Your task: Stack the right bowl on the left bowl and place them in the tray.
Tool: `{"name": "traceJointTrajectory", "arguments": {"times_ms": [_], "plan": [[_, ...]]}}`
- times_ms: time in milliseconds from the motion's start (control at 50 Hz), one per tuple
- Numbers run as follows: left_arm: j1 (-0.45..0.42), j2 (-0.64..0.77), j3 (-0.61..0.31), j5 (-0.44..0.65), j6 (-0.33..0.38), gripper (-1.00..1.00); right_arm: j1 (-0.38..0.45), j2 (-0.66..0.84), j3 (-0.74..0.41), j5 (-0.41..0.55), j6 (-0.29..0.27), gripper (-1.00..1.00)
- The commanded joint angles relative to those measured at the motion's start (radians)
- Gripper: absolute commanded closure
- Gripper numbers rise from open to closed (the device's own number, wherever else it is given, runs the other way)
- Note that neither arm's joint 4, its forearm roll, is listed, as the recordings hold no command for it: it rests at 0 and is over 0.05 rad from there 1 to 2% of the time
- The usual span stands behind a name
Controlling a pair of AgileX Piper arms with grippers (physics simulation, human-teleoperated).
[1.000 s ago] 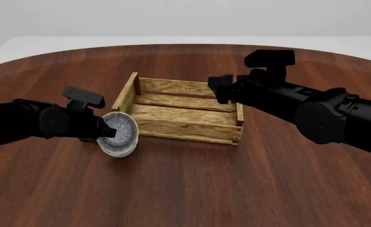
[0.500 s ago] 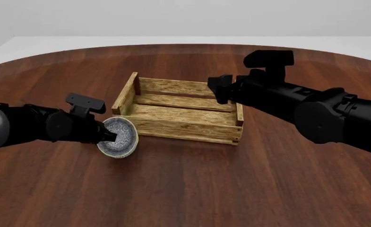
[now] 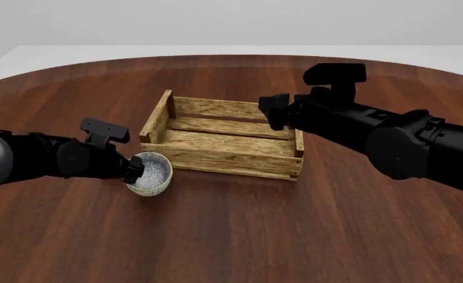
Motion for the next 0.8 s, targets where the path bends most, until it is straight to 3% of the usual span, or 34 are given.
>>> {"name": "traceJointTrajectory", "arguments": {"times_ms": [20,320,400,420,480,800], "plan": [[0.000,-0.015,0.000,0.003,0.004,-1.00,0.000,0.001,-0.001,0.001,0.000,-1.00],[-0.028,-0.157,0.019,0.041,0.016,-1.00,0.001,0.002,-0.001,0.001,-0.001,-1.00],[-0.037,-0.205,0.031,0.055,0.036,-1.00,0.002,0.005,0.000,-0.001,0.000,-1.00],[-0.032,-0.228,0.046,0.048,0.076,-1.00,0.001,0.008,-0.002,-0.001,-0.002,-1.00],[-0.050,-0.250,0.053,0.059,0.077,-1.00,0.004,0.011,-0.002,-0.002,-0.001,-1.00],[-0.123,-0.245,0.094,0.019,0.132,-1.00,0.005,-0.023,0.010,0.004,-0.001,-1.00]]}}
